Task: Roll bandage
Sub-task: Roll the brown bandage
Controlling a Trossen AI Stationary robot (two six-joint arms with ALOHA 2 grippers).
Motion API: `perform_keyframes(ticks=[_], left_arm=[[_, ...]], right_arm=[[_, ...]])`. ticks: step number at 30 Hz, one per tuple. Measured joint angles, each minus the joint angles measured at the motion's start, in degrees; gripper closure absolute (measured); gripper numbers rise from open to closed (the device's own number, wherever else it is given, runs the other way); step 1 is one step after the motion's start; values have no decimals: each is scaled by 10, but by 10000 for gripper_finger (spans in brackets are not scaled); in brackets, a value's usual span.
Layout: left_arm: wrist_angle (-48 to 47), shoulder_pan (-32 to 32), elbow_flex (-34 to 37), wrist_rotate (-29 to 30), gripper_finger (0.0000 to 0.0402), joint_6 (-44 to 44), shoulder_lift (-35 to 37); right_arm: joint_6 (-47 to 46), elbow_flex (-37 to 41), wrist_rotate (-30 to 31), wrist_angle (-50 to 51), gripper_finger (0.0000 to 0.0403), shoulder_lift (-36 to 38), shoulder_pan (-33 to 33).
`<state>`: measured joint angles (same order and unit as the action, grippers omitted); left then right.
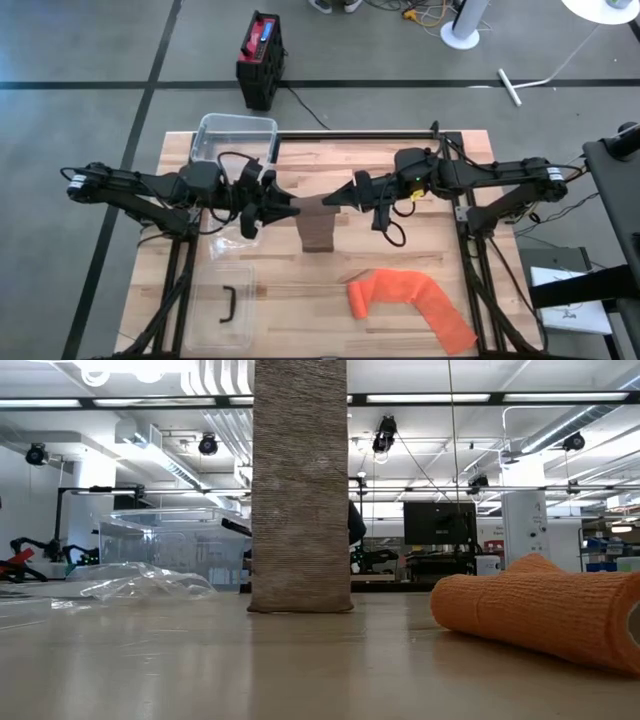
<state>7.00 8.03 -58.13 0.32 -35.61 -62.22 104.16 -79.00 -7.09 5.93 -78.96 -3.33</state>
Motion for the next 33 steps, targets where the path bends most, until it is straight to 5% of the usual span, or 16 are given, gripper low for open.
perform_keyframes(ticks=[10,18,25,33], left_arm=[[-9,0,0,-3,371,15,4],[-41,0,1,-2,362,64,40],[-77,0,1,39,365,157,60],[-82,0,1,66,364,252,58]], right_arm=[[-76,0,-3,-1,340,0,0],[-325,0,-7,8,251,0,0],[-731,0,-9,-35,160,2,3],[-806,0,-8,-46,92,-3,4]])
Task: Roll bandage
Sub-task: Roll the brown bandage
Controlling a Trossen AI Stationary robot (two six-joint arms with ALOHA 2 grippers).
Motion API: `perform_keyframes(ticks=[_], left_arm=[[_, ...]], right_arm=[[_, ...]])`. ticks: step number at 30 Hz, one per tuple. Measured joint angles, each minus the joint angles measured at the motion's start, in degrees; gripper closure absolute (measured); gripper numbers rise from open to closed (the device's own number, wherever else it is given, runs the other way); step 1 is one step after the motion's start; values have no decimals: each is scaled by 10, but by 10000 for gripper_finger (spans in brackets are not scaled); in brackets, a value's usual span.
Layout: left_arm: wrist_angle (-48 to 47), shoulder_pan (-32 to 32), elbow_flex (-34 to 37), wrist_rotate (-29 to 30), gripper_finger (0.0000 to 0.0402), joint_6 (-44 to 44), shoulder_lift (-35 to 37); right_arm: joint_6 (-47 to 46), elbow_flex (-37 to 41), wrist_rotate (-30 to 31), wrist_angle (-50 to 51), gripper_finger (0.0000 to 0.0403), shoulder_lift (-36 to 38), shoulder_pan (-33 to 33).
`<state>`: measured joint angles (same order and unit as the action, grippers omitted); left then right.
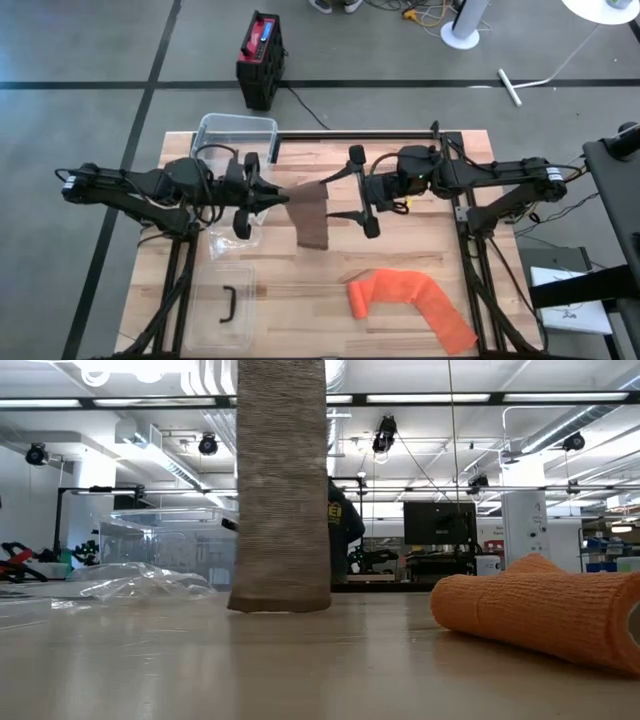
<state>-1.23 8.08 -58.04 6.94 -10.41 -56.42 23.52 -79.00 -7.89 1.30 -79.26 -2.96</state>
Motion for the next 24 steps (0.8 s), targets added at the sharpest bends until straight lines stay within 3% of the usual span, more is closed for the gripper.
perform_keyframes(ticks=[7,12,24], left_arm=[[0,0,-1,0,364,58,1],[0,0,-1,0,364,70,1],[6,0,-1,2,364,88,1]], right_arm=[[19,0,55,-32,98,-20,5],[9,0,60,-34,119,-29,10],[-49,0,60,-33,217,-33,10]])
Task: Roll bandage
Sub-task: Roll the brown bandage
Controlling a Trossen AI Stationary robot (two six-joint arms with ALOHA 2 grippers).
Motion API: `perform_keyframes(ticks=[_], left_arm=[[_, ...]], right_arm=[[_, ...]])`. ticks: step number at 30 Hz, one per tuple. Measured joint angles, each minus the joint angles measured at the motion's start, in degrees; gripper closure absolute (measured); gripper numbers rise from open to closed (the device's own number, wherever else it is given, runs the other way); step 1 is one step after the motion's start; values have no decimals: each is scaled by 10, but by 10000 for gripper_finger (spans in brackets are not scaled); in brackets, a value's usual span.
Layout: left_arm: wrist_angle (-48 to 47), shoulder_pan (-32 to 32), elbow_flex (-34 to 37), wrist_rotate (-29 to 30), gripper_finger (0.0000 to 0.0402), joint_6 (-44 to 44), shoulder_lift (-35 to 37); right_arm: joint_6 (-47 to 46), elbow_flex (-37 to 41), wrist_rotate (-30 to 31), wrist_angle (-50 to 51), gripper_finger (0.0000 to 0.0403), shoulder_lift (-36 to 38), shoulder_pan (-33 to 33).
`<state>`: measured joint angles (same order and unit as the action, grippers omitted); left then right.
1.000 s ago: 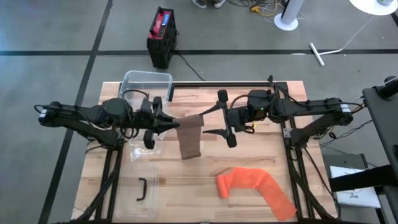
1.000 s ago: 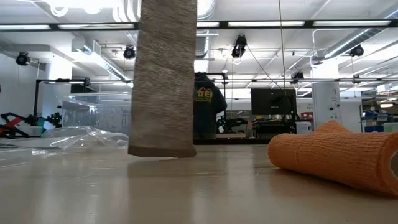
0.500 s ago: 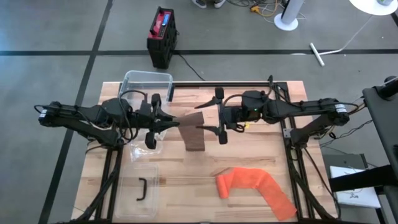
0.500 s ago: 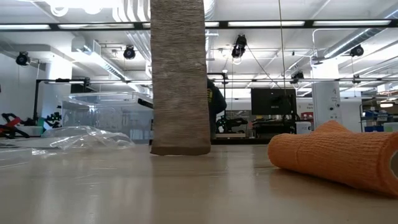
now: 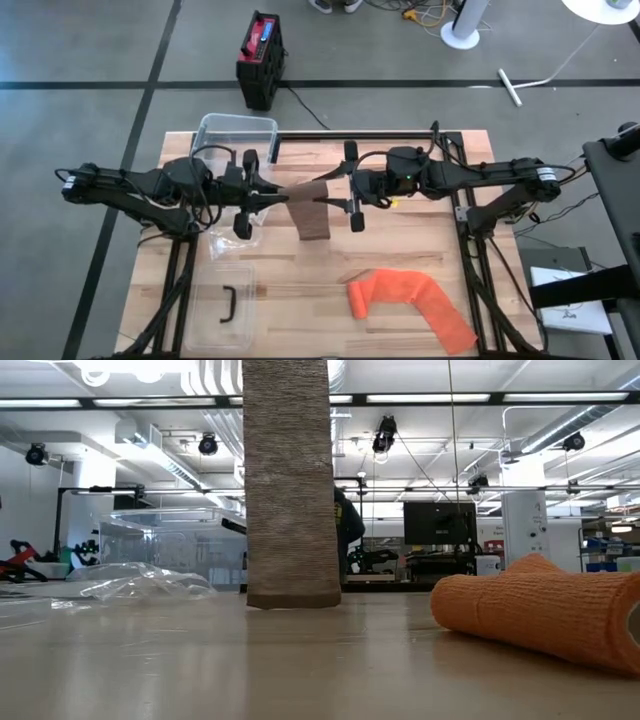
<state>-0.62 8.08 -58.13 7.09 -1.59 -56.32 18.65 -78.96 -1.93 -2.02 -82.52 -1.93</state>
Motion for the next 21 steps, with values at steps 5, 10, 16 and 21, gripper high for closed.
perform_keyframes(ticks=[5,10,16,21], left_arm=[[4,0,0,0,364,16,0],[14,0,0,2,364,16,1],[43,0,0,30,362,31,1],[51,0,0,70,333,41,3]], right_arm=[[-23,0,-1,0,261,0,0],[-37,0,0,-1,304,0,0],[-7,-1,4,-11,327,0,0],[-7,-1,10,-21,338,0,2]])
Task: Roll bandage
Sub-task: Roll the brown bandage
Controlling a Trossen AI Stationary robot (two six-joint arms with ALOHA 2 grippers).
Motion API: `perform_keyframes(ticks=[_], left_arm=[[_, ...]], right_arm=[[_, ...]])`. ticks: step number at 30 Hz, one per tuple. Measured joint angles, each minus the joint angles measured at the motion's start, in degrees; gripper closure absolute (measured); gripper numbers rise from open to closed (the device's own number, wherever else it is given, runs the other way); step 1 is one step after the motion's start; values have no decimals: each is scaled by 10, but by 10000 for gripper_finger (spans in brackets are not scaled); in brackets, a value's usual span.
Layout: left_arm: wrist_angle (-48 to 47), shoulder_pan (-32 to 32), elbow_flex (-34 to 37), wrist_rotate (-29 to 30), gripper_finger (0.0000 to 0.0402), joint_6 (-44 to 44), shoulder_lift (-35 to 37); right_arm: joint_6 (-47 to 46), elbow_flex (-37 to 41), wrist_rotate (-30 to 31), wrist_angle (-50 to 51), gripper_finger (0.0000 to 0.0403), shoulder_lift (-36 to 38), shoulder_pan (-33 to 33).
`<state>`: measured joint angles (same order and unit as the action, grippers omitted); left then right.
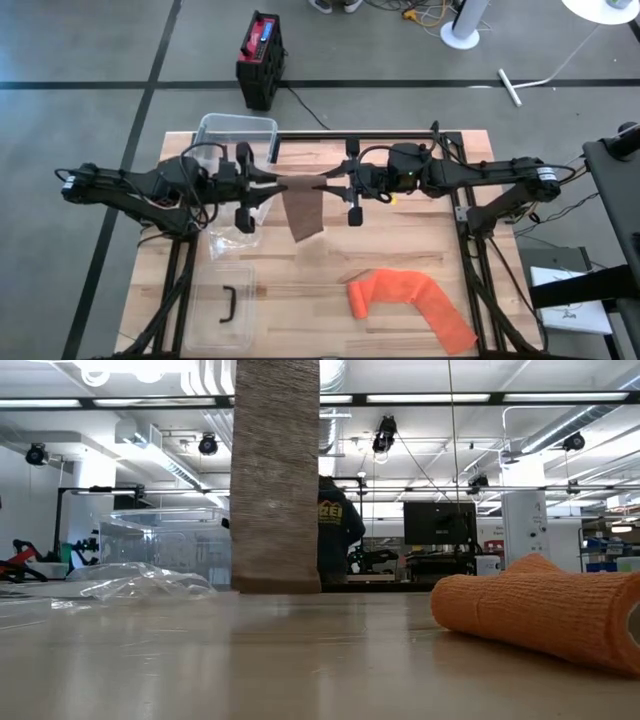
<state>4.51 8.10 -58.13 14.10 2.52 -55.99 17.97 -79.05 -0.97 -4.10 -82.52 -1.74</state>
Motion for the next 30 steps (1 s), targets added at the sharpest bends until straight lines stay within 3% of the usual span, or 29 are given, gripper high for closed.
perform_keyframes(ticks=[15,24,30], left_arm=[[-14,0,0,6,138,15,34],[38,0,0,-9,79,29,-18],[36,0,0,-14,71,10,-33]], right_arm=[[20,1,-11,-12,354,-2,0],[18,1,-5,-37,355,-20,6],[15,1,-4,-57,355,-20,7]])
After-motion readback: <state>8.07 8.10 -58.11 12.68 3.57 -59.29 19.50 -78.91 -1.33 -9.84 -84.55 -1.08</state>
